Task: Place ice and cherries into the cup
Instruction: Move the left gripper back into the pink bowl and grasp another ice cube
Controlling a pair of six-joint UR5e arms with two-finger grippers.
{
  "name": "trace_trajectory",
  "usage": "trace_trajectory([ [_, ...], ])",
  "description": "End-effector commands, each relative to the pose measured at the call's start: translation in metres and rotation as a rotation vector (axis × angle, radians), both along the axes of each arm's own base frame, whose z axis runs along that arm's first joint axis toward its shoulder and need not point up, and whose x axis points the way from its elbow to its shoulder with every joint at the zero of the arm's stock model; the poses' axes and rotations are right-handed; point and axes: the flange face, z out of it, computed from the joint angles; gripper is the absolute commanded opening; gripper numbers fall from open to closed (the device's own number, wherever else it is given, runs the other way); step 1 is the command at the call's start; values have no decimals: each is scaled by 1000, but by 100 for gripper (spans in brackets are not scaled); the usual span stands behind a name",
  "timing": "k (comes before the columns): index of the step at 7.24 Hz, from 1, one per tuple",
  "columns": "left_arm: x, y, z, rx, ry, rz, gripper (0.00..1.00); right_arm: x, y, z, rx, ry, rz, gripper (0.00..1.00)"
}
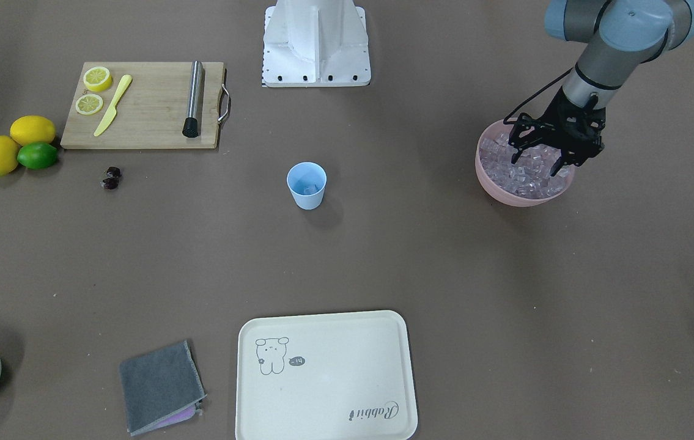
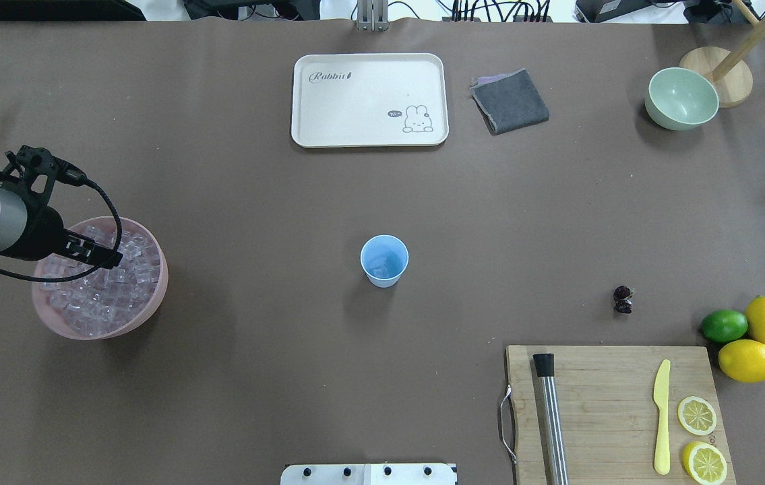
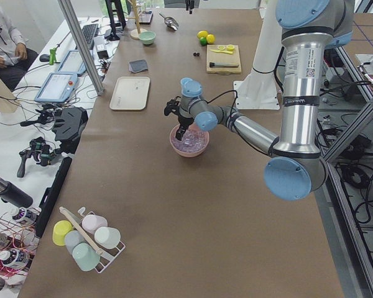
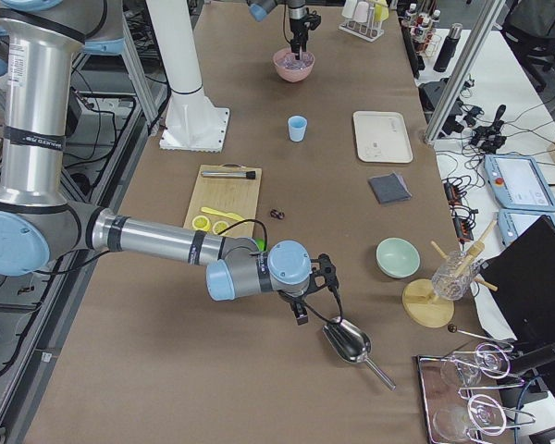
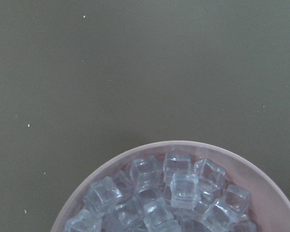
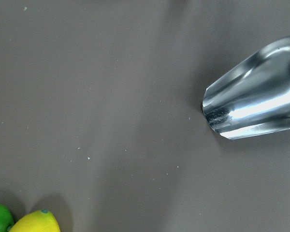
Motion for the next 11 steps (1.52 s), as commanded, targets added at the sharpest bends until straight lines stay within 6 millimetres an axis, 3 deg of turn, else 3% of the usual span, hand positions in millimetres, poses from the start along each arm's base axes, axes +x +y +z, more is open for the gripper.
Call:
trace_trajectory([
  [1, 11, -1, 4, -5, -8, 6, 77, 0, 5, 4, -7, 1, -1, 100],
  [2, 16, -6, 1, -22, 0, -10, 77, 0, 6, 5, -12, 1, 0, 100],
  [4, 27, -16, 4, -53, 1, -33, 91, 1, 9, 7, -16, 1, 0, 100],
  [5, 27, -16, 5, -57, 0, -33, 92, 1, 9, 7, -16, 1, 0, 100],
  [6, 29, -18, 13, -70, -12, -33, 92, 1, 10, 8, -18, 1, 0, 100],
  [9, 32, -20, -1, -140, 25, -97, 92, 0, 10, 7, -18, -2, -1, 100],
  [11, 34, -22, 7, -151, 12, -101, 90, -1, 10, 6, -19, -18, -4, 100],
])
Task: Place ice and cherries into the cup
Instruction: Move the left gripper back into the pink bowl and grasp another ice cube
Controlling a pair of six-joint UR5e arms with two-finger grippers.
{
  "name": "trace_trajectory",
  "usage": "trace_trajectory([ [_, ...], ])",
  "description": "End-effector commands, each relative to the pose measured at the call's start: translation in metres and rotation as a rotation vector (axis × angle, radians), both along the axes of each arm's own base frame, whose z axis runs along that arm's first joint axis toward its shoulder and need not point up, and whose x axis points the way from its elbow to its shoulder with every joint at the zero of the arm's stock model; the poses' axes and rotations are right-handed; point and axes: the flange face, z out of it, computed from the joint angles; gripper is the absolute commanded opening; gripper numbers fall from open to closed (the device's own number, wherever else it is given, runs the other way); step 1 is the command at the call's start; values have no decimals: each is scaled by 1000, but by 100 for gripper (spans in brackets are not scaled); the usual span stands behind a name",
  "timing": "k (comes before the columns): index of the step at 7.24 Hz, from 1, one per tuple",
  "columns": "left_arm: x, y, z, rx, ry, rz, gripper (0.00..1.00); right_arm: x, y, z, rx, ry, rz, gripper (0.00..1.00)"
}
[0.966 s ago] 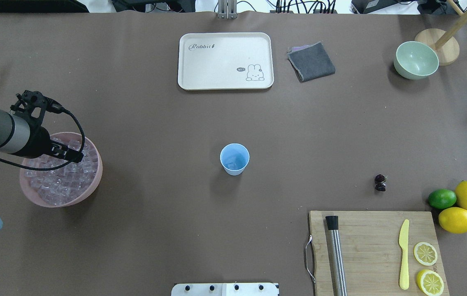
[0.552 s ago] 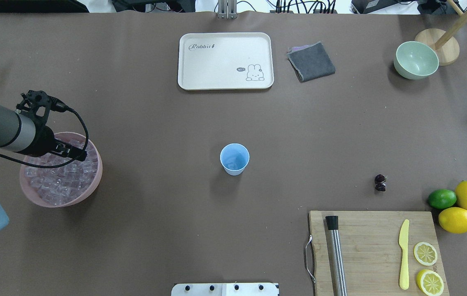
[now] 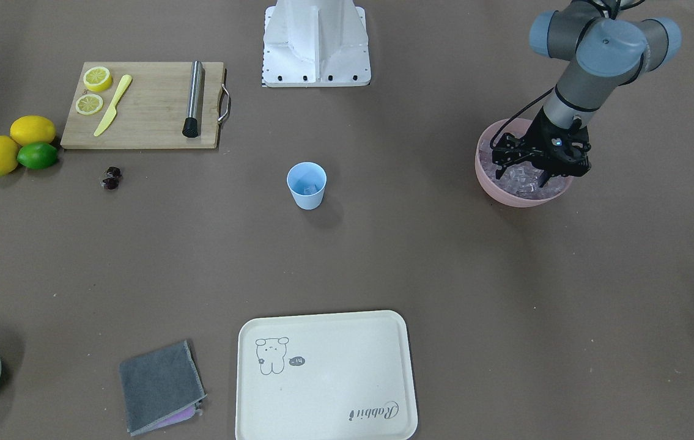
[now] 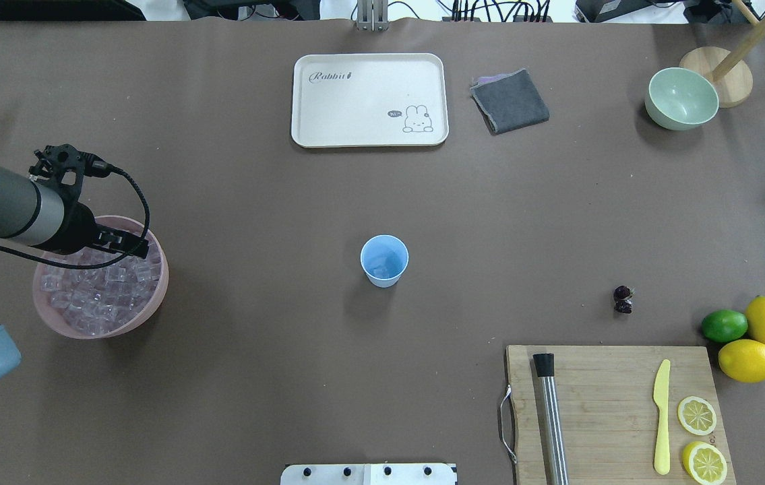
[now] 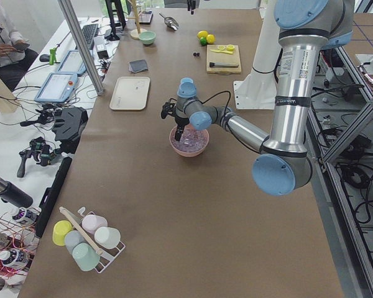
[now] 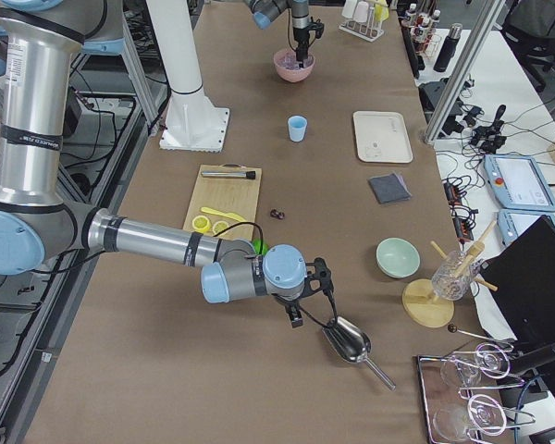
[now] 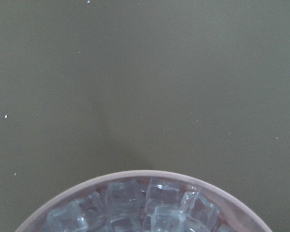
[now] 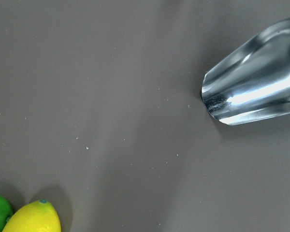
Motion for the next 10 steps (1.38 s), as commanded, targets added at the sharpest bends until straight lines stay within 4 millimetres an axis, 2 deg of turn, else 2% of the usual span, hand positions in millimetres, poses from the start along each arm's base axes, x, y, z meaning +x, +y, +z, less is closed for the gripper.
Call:
trace_trajectory([
  [1, 2, -2, 7, -11, -11, -4, 90, -1, 2, 0, -4, -12, -3, 100],
  [3, 3, -1, 4, -11, -5, -2, 89, -1, 2, -1, -2, -12, -3, 100],
  [7, 8, 5, 12, -59, -11, -23, 73, -2, 2, -2, -3, -27, -6, 100],
  [8, 7, 7, 11, -59, -7, -21, 31, -3, 3, -3, -6, -50, -10, 100],
  [9, 7, 7, 12, -61, -9, -19, 0, -3, 3, -3, -6, -51, -10, 100],
  [10, 6, 7, 11, -59, -7, -19, 0, -3, 3, -3, -6, -53, -11, 100],
])
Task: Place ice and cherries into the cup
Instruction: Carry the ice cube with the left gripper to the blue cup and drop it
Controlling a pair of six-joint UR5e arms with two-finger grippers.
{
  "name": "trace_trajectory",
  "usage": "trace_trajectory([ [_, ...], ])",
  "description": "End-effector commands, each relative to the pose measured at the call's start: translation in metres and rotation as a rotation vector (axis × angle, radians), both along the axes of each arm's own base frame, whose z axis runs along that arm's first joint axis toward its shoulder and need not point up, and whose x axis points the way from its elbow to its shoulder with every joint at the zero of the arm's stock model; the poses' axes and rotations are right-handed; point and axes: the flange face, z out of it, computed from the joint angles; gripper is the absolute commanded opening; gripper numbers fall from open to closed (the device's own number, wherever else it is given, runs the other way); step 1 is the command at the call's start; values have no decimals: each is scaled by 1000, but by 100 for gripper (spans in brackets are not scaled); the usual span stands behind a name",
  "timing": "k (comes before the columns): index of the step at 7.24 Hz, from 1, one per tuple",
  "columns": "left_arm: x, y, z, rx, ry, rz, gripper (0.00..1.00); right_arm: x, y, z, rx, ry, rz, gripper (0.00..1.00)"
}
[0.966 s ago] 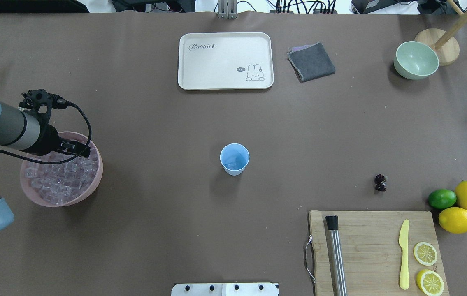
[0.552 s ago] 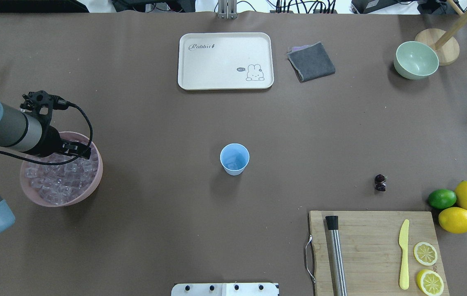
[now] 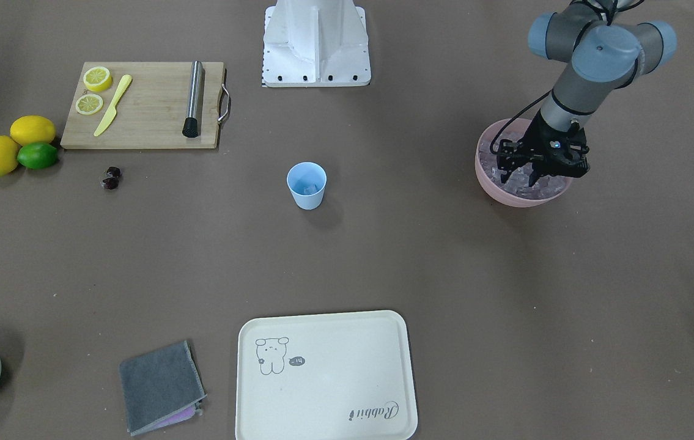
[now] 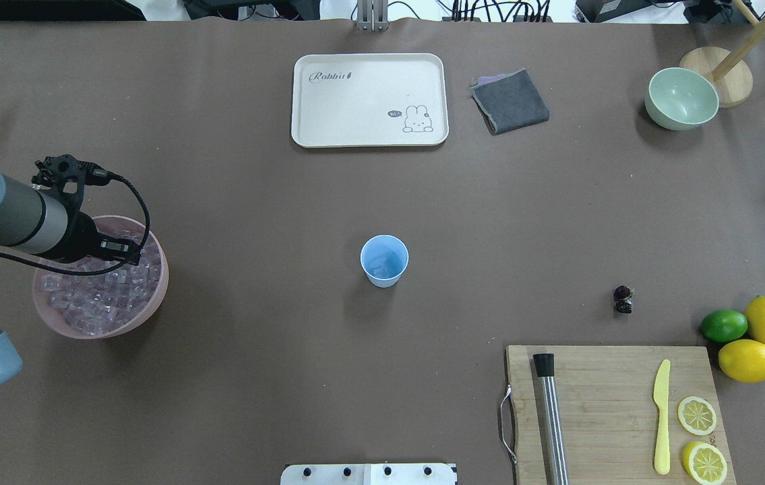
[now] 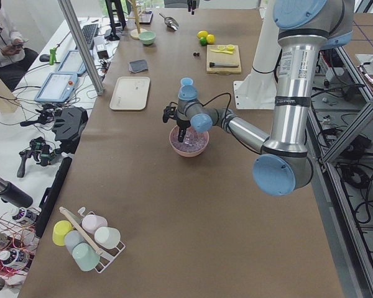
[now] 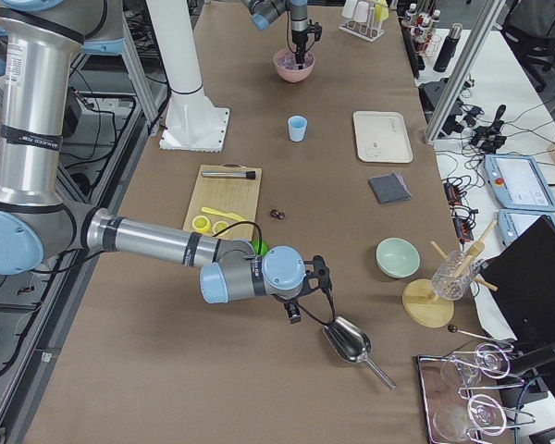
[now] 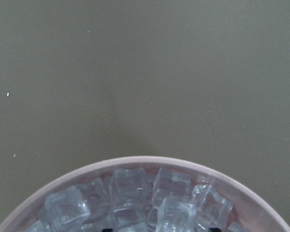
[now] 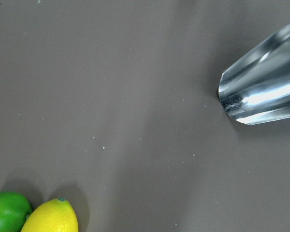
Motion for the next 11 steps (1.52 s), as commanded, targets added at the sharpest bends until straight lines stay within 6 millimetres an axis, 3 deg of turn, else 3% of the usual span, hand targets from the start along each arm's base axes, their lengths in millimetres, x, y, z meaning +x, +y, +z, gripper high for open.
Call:
trace_trajectory([
  [1, -1, 0, 0, -1, 1, 0, 0, 0, 0, 0, -1, -5, -1, 100],
  [4, -10, 2, -16, -18, 38, 21, 0, 0, -1, -6, 4, -6, 3, 100],
  [7, -54, -7, -55, -26, 141, 20, 0, 0, -1, -8, 2, -6, 7, 100],
  [8, -49, -12, -72, -11, 169, 24, 0, 0, -1, -8, 3, -6, 7, 100],
  [9, -34, -22, -107, 24, 213, 27, 0, 0, -1, -8, 2, -8, 7, 100],
  [11, 13, -21, -170, -3, 299, 18, 0, 0, -1, -8, 3, -6, 7, 100],
])
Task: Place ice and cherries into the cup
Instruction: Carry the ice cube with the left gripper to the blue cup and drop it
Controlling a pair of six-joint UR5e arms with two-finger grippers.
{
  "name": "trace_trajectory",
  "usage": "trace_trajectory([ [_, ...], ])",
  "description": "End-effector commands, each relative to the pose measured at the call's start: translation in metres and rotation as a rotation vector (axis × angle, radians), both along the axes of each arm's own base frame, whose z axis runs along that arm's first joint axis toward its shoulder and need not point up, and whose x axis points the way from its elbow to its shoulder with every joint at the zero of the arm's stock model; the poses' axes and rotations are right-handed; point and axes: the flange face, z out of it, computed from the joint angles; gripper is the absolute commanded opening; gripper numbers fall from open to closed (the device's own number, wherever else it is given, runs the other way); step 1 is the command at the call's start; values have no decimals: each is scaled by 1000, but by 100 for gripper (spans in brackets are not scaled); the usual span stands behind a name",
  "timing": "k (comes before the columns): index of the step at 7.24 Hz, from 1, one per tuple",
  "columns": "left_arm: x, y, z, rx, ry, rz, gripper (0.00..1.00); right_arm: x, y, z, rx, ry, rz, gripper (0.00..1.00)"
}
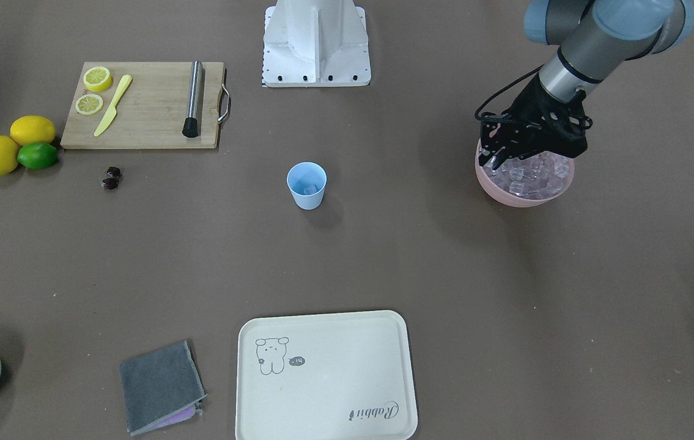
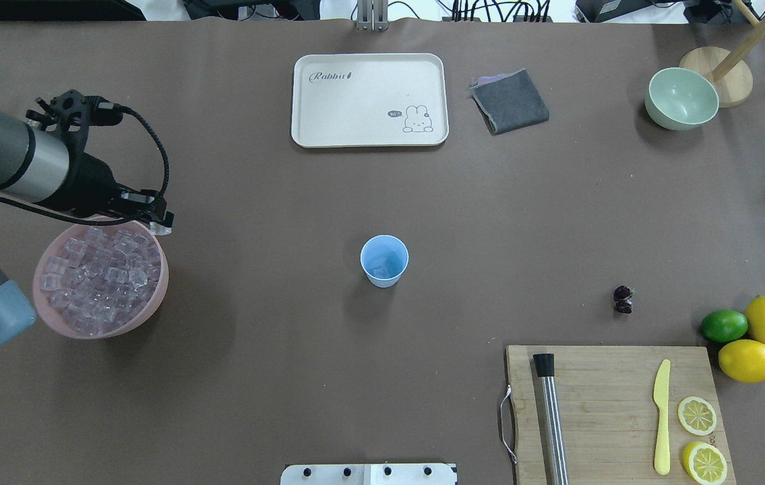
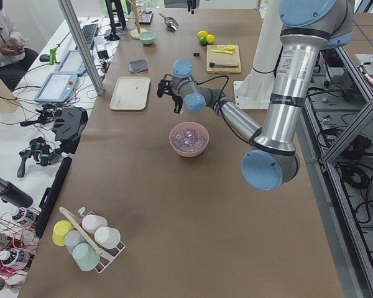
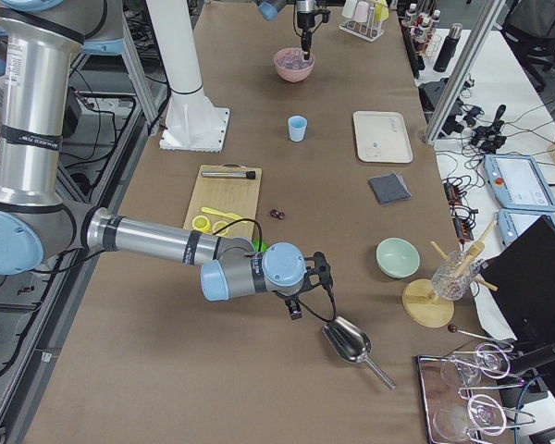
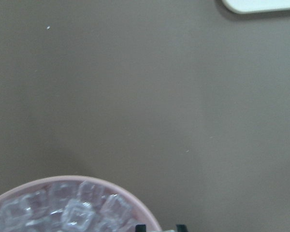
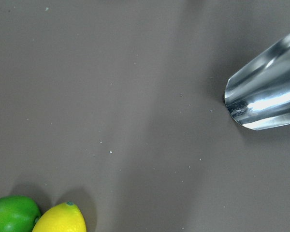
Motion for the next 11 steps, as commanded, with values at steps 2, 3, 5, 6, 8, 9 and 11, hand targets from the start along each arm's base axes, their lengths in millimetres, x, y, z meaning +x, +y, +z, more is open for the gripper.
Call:
trace_trajectory([
  [2, 95, 4, -87, -29, 85, -9, 0, 0, 0, 0, 1, 0, -1, 100],
  [3, 122, 13, -118, -57, 62, -22, 0, 0, 0, -1, 2, -1, -1, 100],
  [5, 177, 43, -149, -39, 17, -47, 0, 0, 3, 0, 0, 1, 0, 100],
  [6, 210, 40, -173, -59, 17, -68, 0, 1, 7, 2, -5, 1, 0, 100],
  [8, 250, 62, -180, -62, 3, -72, 0, 2, 13, -2, 1, 3, 1, 100],
  [9, 258, 63, -179, -56, -6, -81, 0, 3, 20, -11, 14, 3, 4, 100],
  [11, 258, 54, -180, -45, -13, -86, 28, 3, 17, -19, 10, 0, 18, 100],
])
